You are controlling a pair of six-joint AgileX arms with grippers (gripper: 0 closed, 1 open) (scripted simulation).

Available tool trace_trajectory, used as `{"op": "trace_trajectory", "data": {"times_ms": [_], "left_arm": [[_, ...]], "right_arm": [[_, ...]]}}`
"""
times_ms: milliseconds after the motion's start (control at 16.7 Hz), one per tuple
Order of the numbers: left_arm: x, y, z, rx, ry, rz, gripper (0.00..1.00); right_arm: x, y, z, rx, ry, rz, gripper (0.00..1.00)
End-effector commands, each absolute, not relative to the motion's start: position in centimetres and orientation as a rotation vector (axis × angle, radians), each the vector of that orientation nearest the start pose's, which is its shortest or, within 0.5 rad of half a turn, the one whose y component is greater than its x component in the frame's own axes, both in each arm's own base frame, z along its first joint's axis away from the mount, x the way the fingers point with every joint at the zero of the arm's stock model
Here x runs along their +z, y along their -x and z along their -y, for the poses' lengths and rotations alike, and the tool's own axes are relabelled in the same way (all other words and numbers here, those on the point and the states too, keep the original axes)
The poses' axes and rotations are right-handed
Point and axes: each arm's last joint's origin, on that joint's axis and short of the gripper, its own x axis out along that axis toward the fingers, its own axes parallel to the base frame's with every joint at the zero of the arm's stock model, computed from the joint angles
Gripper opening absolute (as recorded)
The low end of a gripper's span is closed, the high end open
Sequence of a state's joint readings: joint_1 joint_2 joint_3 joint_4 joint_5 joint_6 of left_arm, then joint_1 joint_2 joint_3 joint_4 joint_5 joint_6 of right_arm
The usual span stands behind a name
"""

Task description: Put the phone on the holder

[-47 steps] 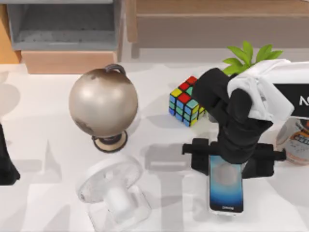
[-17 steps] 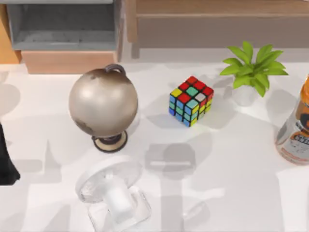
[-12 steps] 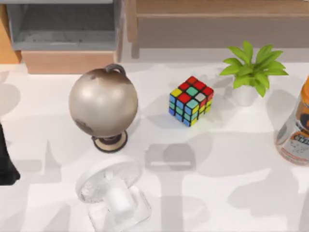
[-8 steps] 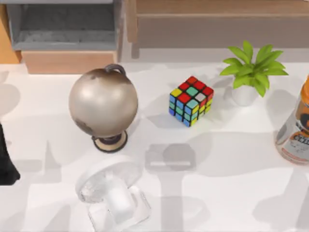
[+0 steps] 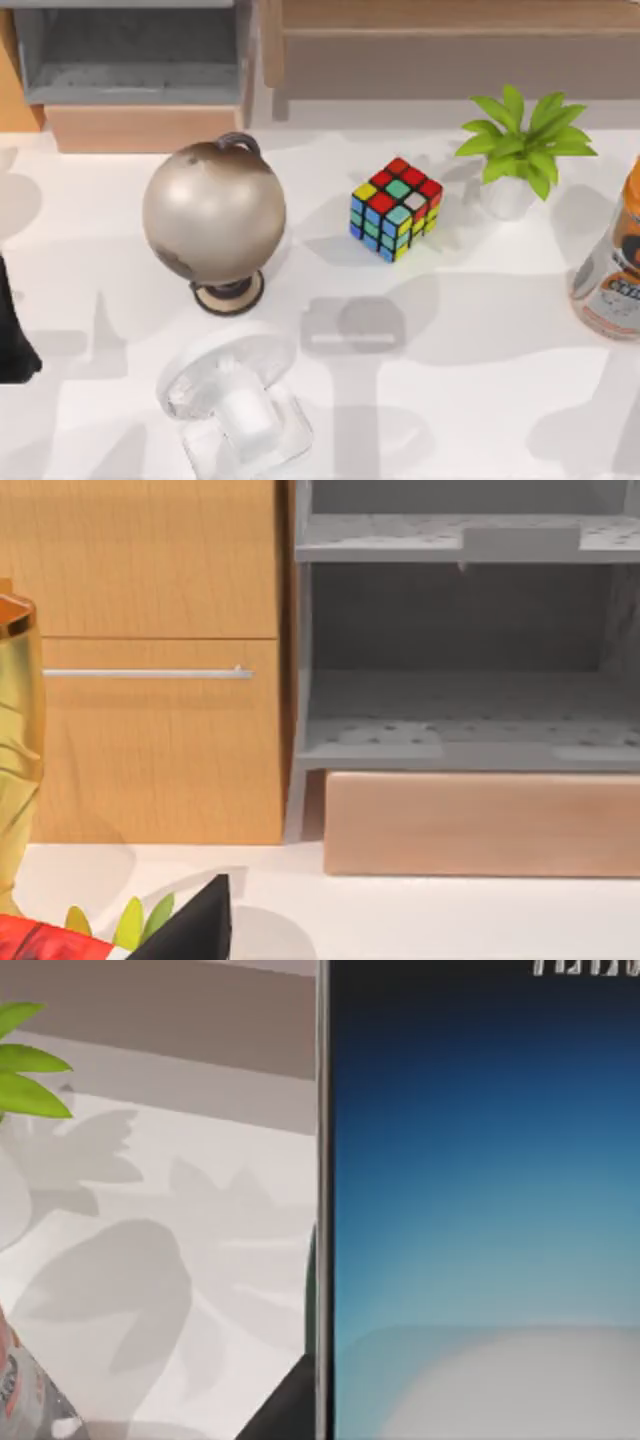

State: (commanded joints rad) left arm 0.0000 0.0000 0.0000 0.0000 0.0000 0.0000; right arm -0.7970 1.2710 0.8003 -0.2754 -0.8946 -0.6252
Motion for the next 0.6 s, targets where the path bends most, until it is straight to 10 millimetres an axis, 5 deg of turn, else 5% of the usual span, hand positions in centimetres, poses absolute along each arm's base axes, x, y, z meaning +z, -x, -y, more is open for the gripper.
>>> {"op": "trace_trajectory", "data": {"times_ms": [600], "left_arm": [[16.0, -10.6, 0.1, 0.0, 0.0, 0.0, 1.0]], "right_arm": [[21.6, -23.4, 15.6, 0.234, 0.068, -0.442, 0.0]]}}
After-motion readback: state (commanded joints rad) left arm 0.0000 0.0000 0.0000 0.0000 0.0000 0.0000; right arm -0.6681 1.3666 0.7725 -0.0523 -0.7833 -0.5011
